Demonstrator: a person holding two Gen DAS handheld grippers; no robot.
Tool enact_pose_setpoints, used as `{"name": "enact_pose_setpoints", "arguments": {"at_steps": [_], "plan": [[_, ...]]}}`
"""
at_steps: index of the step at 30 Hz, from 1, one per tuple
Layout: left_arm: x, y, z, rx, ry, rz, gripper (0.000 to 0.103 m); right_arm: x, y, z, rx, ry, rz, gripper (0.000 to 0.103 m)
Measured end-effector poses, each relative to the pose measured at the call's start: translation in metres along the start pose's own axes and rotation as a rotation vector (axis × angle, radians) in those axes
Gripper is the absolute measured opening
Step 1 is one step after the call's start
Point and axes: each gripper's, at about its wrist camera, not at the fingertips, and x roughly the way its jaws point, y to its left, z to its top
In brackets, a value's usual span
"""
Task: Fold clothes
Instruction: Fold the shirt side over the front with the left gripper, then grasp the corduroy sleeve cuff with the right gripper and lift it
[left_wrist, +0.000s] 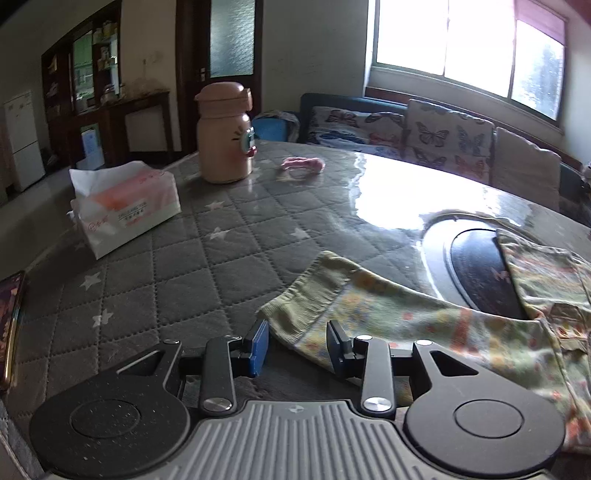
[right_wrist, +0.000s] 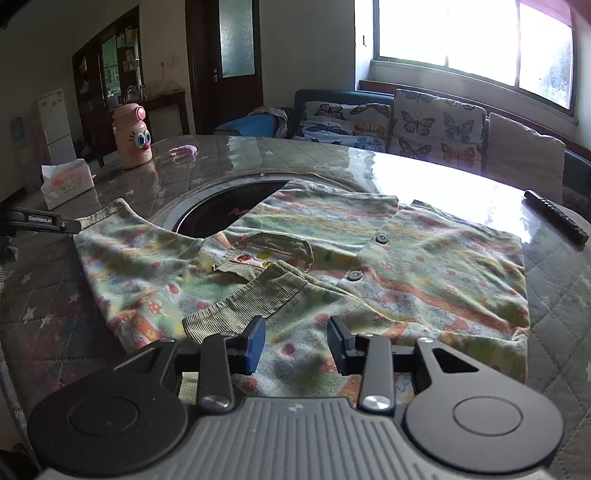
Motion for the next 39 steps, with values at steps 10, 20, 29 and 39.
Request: {"name": "enact_pose_setpoints", "arguments": {"at_steps": [10, 20, 29, 39], "plan": [[0.004, 0.004, 0.006, -0.061, -0.008, -0.026, 0.005, -0.013, -0.002, -0.001, 0.019, -0.025, -0.014, 0.037], [-0.066, -0.086, 0.025, 0.107, -0.149, -0.37, 0.002, -0.034, -0.023, -0.008, 0.103, -0.058, -0.053, 0.037], [-0.095, -0.204, -0.005, 0.353, -0.119, -0.731, 0.002, -0.055, -0.052, -0.017, 0.213, -0.088, -0.105, 0.037], [-0.084, -0.209, -0.04, 0.528, -0.016, -0.748, 0.006, -0.048, -0.047, -0.013, 0.235, -0.066, -0.022, 0.036]]}}
